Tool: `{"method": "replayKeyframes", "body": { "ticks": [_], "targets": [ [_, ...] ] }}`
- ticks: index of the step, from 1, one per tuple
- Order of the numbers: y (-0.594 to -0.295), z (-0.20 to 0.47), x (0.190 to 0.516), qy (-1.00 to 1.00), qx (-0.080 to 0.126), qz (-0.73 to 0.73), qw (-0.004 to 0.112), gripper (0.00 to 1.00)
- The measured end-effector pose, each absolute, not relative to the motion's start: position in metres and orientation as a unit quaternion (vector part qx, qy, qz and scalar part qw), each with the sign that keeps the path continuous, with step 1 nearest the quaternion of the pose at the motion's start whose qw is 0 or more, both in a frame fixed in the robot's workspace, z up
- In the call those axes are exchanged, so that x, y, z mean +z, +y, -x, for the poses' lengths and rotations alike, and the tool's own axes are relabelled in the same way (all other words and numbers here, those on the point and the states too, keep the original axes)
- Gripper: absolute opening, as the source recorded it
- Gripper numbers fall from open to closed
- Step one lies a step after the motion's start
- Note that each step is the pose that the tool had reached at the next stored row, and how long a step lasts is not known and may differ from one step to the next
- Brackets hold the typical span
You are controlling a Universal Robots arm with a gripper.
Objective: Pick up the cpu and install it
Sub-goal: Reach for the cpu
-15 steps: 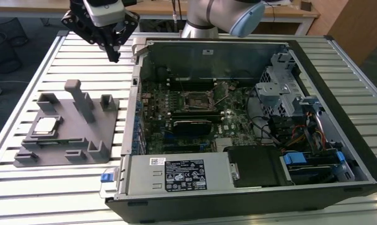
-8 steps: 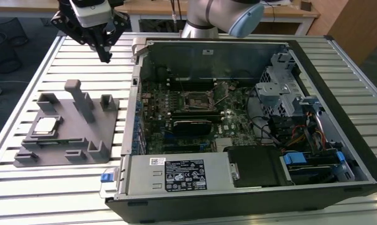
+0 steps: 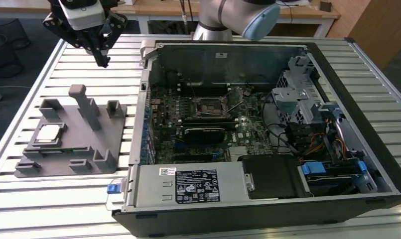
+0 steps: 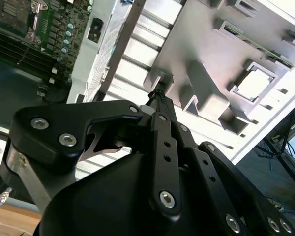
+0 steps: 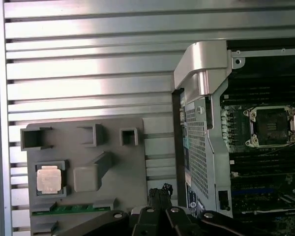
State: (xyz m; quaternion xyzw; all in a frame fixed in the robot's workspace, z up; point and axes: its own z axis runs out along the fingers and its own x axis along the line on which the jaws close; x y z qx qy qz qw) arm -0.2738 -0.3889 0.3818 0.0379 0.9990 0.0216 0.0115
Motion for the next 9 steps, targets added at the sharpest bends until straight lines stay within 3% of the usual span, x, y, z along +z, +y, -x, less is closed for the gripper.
{"method": "replayKeyframes", "body": {
  "ticks": [9],
  "targets": [
    [-0.389,0.294,0.380,0.999,0.022,-0.038,0.011,0.11]
  ]
}}
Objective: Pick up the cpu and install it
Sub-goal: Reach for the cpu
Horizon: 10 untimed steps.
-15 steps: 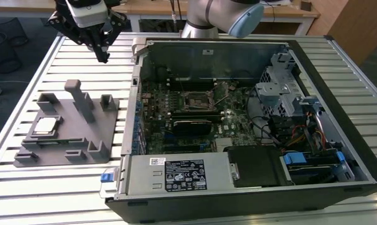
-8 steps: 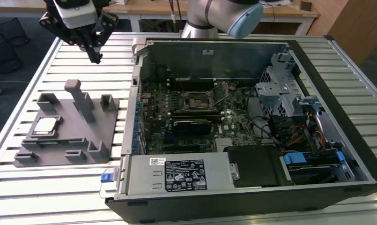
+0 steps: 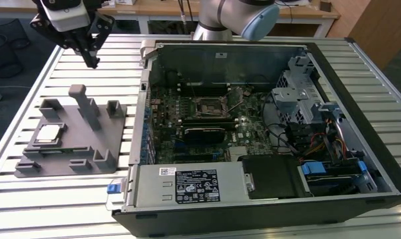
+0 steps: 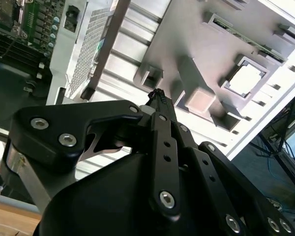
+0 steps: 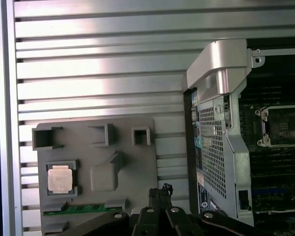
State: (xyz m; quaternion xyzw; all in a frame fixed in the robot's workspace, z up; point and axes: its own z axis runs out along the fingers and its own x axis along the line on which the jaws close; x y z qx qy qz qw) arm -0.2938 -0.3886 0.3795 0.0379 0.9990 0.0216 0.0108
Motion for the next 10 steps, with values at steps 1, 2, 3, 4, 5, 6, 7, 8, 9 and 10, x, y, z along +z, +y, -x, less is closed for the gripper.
{"method": "replayKeyframes", "body": {
  "ticks": [1,2,3,4,5,6,7,8,9,10],
  "targets": [
    [-0.389,0.296,0.379,0.999,0.022,-0.038,0.011,0.11],
    [-0.389,0.298,0.379,0.999,0.022,-0.038,0.010,0.11],
    [-0.389,0.300,0.379,0.999,0.022,-0.038,0.010,0.11],
    [-0.389,0.302,0.378,0.999,0.022,-0.038,0.010,0.11],
    [-0.389,0.303,0.378,0.999,0.022,-0.038,0.010,0.11],
    [-0.389,0.305,0.378,0.999,0.022,-0.038,0.010,0.11],
    [-0.389,0.306,0.378,0.999,0.022,-0.038,0.009,0.11],
    [-0.388,0.308,0.377,0.999,0.022,-0.038,0.009,0.11],
    [-0.388,0.309,0.377,0.999,0.022,-0.038,0.009,0.11],
    [-0.388,0.310,0.377,0.999,0.022,-0.038,0.008,0.11]
  ]
}}
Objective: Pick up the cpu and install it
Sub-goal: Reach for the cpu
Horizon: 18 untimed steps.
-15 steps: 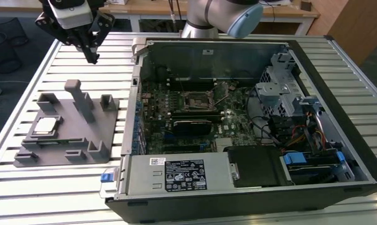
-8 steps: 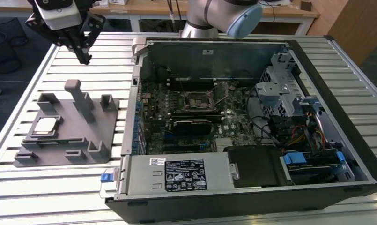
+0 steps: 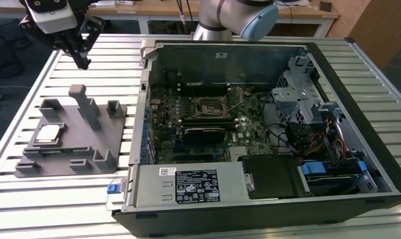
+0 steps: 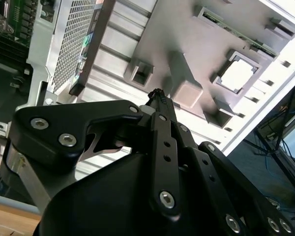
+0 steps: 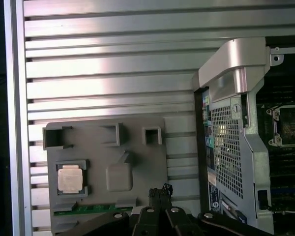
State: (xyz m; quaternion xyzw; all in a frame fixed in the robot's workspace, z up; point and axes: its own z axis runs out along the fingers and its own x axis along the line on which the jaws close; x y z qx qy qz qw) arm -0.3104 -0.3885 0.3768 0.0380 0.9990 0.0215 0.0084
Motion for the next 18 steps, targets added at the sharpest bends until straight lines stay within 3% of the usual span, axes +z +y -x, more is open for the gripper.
{"method": "replayKeyframes", "body": {
  "ticks": [18],
  "targets": [
    [-0.392,0.333,0.367,0.999,0.020,-0.037,-0.001,0.11]
  ]
}}
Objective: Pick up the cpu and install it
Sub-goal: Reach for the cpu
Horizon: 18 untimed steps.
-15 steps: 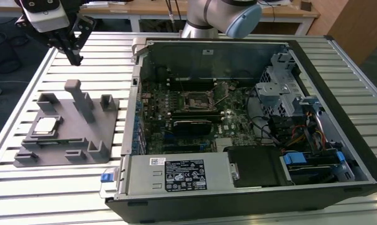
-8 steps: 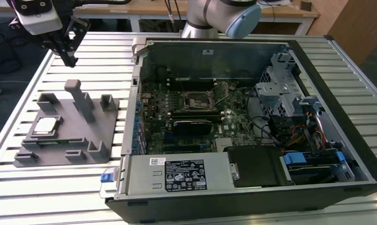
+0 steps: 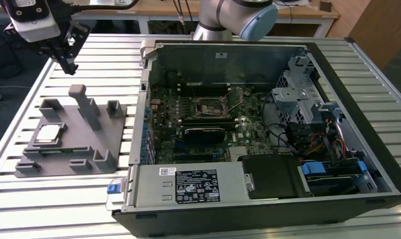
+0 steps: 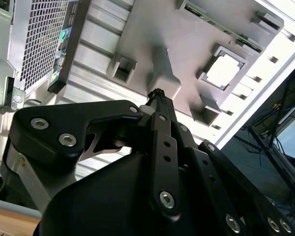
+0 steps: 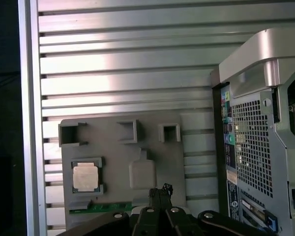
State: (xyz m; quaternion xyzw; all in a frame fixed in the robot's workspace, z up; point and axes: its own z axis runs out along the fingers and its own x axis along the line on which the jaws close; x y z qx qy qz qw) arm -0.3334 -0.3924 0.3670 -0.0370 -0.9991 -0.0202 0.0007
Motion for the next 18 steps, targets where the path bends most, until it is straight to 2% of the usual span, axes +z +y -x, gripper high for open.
{"method": "replayKeyframes", "body": {
  "ticks": [18],
  "targets": [
    [-0.397,0.393,0.358,-0.999,-0.020,0.035,0.003,0.11]
  ]
}}
